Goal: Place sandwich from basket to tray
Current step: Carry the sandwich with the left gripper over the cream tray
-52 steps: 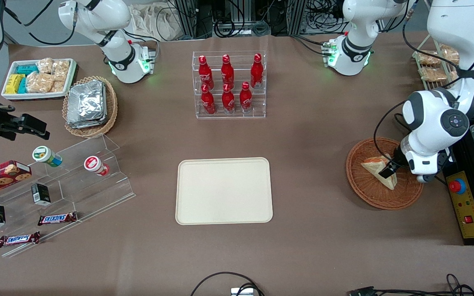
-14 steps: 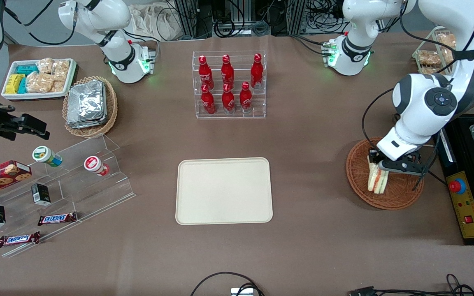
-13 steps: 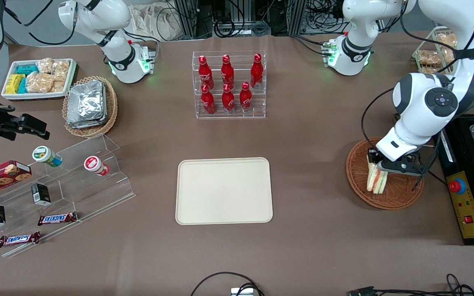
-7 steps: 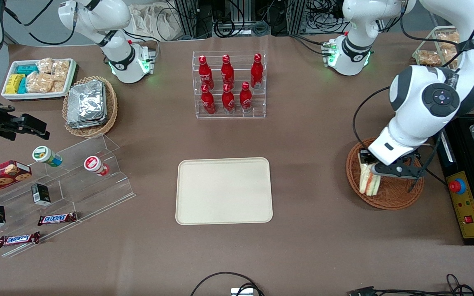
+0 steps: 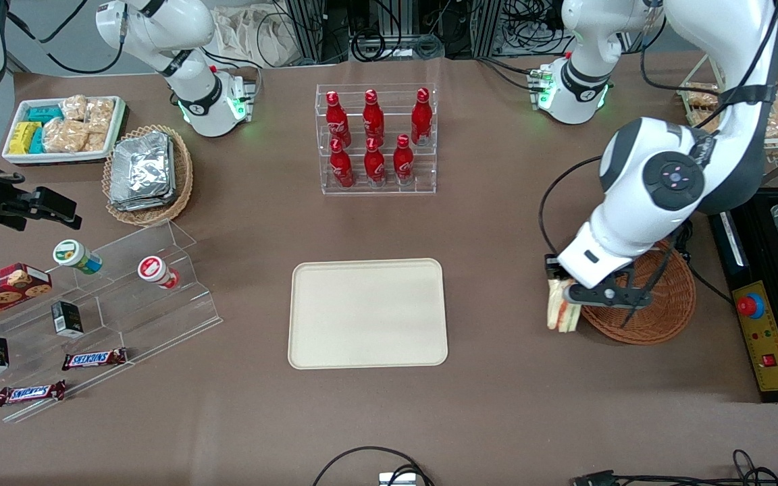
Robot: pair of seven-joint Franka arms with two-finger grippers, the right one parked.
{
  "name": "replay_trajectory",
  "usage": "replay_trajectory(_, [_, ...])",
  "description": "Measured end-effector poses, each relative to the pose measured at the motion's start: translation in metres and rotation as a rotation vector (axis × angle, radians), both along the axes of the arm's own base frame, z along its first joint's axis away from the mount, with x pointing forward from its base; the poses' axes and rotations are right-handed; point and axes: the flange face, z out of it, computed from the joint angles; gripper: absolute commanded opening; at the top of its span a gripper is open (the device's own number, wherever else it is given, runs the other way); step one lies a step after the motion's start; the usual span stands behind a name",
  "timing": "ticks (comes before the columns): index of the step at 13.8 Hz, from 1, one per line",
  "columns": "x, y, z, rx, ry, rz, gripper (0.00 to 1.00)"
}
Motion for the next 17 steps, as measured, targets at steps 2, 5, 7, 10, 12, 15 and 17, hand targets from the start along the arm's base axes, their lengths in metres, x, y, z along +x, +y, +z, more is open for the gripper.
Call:
replay_trajectory(2, [0.005, -0.024, -0.004, 0.002, -0.005, 0.010, 0.22])
replay_trajectory(5, [0.010, -0.067, -0.013, -0.016, -0.004, 0.034, 0.21])
replay_trajectory(7, [0.009, -0.094, -0.018, -0.021, -0.010, 0.058, 0.19])
replay_trajectory(10, [0.003, -0.139, -0.024, -0.038, -0.014, 0.071, 0.17])
replay_trajectory(12, [-0.001, -0.168, -0.036, -0.028, -0.019, 0.062, 0.17])
replay_trajectory(15, [-0.003, -0.202, -0.076, -0.003, -0.002, 0.057, 0.17])
replay_trajectory(17, [-0.001, -0.218, -0.101, -0.009, 0.017, 0.051, 0.17])
